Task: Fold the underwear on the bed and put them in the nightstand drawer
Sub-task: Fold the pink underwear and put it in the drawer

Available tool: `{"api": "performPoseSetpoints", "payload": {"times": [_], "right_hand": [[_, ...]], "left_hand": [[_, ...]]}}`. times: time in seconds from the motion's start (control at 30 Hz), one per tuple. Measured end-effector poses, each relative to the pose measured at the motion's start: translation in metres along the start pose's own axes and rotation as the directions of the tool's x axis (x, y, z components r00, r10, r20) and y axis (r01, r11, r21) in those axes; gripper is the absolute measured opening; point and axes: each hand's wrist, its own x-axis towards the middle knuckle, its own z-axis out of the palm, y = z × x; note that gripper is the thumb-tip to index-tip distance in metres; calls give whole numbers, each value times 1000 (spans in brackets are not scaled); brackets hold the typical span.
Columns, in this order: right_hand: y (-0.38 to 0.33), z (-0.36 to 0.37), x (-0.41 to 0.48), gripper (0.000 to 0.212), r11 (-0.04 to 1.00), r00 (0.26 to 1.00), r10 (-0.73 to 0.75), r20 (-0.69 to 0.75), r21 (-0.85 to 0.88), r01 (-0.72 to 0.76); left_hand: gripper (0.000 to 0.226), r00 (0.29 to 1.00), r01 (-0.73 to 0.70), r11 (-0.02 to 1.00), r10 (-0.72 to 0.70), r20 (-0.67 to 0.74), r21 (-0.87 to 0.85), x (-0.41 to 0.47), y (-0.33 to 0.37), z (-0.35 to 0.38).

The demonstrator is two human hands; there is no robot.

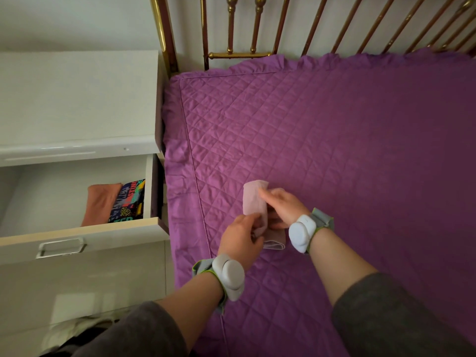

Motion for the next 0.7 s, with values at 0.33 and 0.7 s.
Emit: {"api": "performPoseSetpoints", "payload": {"times": [0.33, 0.7], "right_hand": [[1, -11, 14, 34, 972, 987, 26, -159, -226, -63], [23, -26, 20, 31, 911, 921, -2, -389, -382, -159]], "left_hand": [[23, 985, 151, 979, -160, -58, -140, 3, -4, -4], [64, 919, 381, 924, -382, 97, 25, 11, 12, 16]]}}
